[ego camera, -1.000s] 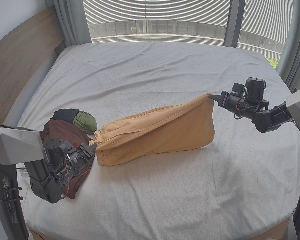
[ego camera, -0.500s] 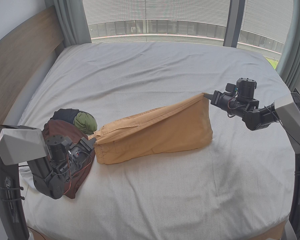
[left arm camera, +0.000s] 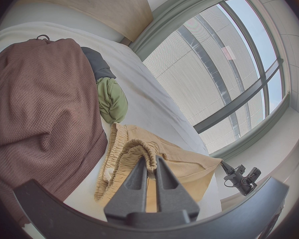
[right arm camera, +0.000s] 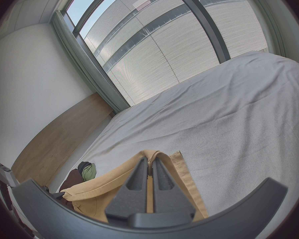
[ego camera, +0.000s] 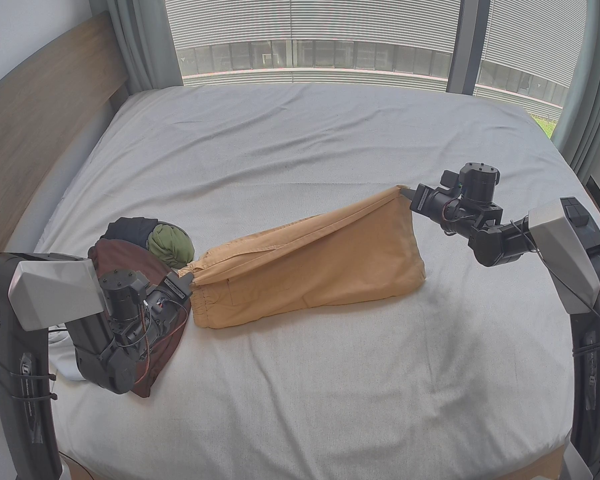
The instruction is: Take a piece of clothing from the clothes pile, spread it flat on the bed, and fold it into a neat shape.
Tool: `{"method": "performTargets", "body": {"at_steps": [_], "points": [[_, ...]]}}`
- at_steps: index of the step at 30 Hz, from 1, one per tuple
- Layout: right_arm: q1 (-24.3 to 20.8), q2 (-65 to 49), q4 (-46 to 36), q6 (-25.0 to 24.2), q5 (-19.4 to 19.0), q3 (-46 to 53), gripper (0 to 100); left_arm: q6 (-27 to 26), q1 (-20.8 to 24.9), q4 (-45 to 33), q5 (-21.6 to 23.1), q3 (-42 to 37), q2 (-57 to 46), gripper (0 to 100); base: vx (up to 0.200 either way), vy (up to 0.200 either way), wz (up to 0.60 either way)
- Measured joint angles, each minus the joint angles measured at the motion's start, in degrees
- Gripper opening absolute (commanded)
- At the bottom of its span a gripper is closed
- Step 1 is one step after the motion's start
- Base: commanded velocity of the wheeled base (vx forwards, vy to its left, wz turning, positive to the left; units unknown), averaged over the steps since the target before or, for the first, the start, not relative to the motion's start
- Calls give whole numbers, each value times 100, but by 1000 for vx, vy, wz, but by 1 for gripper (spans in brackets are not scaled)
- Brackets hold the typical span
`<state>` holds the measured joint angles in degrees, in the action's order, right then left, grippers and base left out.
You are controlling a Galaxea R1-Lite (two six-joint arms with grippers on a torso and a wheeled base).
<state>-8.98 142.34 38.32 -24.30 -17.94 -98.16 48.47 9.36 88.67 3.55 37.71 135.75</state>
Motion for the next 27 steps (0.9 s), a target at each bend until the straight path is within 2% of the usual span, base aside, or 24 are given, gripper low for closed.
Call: {"method": "performTargets", "body": {"at_steps": [12, 13, 14, 20, 23, 27], "points": [[-33, 361, 301, 0, 18, -247, 0, -13, -39, 4, -40, 236, 234, 0, 0, 0, 0], [-33, 378, 323, 0, 16, -250, 0, -17, -44, 1, -40, 251, 247, 100, 0, 0, 0], [-35, 394, 347, 2, 16, -250, 100, -22, -44, 0, -51, 267, 258, 100, 0, 0, 0], [-33, 491, 556, -20, 16, -413, 100, -35, -72, 0, -360, 435, 344, 100, 0, 0, 0], [-44, 568, 690, -178, 21, -551, 100, -41, -85, 6, -608, 590, 372, 100, 0, 0, 0], [-38, 562, 723, -340, 27, -556, 100, -49, -123, 9, -680, 684, 378, 100, 0, 0, 0]]}}
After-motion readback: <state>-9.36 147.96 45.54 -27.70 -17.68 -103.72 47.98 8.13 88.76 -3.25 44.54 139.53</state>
